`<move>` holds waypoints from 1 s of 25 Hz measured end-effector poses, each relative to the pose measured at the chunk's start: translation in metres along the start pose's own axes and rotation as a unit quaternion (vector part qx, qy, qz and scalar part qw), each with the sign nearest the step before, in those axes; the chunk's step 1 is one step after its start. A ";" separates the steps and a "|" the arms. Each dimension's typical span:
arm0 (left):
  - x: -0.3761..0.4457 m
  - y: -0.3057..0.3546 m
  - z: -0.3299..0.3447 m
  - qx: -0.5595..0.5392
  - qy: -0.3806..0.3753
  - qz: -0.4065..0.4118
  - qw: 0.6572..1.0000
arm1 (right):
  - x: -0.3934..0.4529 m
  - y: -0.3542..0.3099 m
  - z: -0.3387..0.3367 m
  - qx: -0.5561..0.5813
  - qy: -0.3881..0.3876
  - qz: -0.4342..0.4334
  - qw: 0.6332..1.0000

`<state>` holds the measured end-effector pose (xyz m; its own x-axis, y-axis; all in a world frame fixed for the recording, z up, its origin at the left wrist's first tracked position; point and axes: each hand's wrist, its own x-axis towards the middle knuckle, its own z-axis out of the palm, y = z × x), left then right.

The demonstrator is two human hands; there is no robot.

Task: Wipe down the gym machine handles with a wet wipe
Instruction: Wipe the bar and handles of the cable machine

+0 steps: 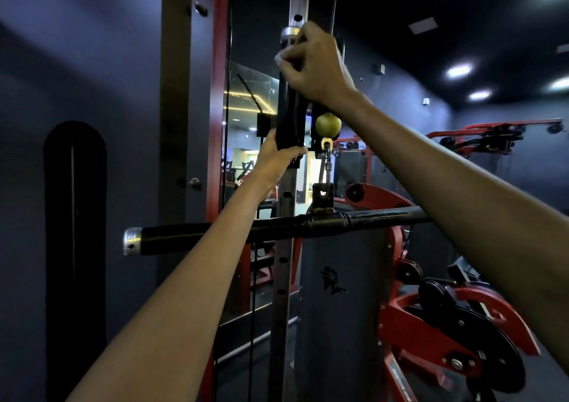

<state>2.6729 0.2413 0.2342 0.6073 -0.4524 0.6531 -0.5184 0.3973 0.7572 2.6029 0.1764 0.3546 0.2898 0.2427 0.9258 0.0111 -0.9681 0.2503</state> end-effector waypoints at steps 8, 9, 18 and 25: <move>-0.002 0.001 0.001 0.000 0.004 0.000 1.000 | -0.033 0.000 -0.008 0.031 -0.068 -0.016 0.997; -0.002 0.000 0.001 -0.002 0.006 0.002 1.000 | -0.024 0.002 -0.011 0.037 -0.044 -0.005 0.998; -0.001 0.001 -0.001 -0.012 -0.004 -0.007 1.000 | -0.039 -0.002 0.011 0.058 0.021 0.021 0.998; -0.004 0.002 0.000 -0.014 0.002 -0.008 1.000 | -0.047 -0.004 0.003 0.073 0.015 0.017 0.997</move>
<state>2.6696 0.2434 0.2332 0.6173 -0.4564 0.6409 -0.4914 0.4125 0.7671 2.5919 0.1691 0.3088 0.2641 0.2097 0.9414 0.1426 -0.9738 0.1769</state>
